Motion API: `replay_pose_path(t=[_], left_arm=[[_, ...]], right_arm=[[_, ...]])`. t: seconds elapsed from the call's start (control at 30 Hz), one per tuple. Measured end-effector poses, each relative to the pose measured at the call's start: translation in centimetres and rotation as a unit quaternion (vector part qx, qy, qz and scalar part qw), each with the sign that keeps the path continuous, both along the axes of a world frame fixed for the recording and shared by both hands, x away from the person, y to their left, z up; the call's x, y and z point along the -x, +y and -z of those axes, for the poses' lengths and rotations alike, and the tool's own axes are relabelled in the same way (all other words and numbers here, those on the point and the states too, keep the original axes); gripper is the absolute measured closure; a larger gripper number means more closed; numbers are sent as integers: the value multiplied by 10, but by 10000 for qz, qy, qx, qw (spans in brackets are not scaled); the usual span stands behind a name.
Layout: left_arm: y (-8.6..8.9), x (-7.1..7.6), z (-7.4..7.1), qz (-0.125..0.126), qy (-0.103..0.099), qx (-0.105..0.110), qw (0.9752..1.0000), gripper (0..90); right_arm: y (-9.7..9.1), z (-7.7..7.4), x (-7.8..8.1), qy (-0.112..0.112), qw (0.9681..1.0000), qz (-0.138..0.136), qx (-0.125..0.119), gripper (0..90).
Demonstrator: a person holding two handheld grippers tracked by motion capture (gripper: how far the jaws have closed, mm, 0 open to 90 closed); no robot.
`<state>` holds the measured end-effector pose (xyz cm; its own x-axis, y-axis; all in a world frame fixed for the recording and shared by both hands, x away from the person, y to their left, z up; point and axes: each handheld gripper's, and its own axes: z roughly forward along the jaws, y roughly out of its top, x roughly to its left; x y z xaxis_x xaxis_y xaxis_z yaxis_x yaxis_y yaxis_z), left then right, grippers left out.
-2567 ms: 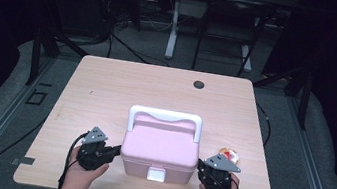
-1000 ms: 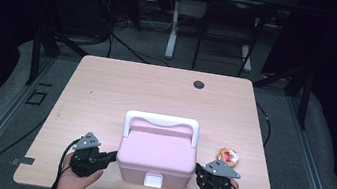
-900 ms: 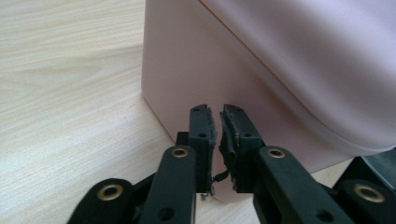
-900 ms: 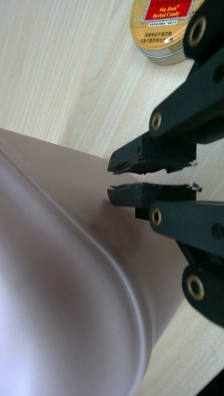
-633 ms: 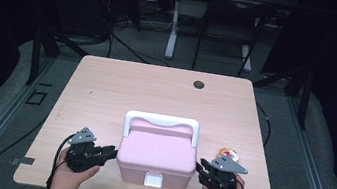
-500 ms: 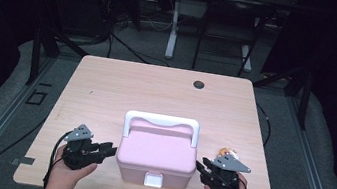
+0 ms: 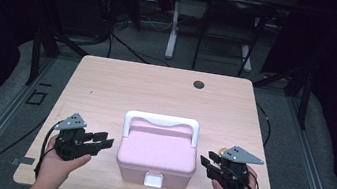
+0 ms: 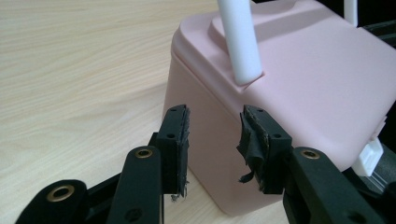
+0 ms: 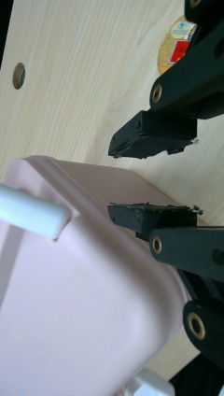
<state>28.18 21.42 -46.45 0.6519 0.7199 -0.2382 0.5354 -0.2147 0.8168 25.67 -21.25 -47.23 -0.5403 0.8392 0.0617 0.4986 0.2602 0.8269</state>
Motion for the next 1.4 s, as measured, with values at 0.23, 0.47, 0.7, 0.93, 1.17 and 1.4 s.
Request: replay_pose_path(t=[0.23, 0.47, 0.7, 0.93, 1.17, 1.4], left_arm=[[-2, -3, -9, 65, 7, 11, 10000, 609], [-5, -9, -17, 136, 24, -30, 9999, 606], [-12, -17, -24, 243, 67, -68, 9997, 599], [-21, -26, -27, 314, 70, -123, 9994, 598], [-30, -33, -24, 379, 99, -97, 9992, 596], [-39, -39, -22, 447, 130, -128, 9988, 597]], right_arm=[[-2, -17, -4, 17, 9999, -109, -105, 629], [1, -26, -9, 40, 9996, -240, -121, 612], [6, -29, -18, 232, 9989, -389, -142, 591], [13, -33, -28, 307, 9981, -528, -97, 591], [17, -33, -37, 387, 9973, -599, -153, 591], [21, -31, -46, 462, 9966, -627, -261, 591]])
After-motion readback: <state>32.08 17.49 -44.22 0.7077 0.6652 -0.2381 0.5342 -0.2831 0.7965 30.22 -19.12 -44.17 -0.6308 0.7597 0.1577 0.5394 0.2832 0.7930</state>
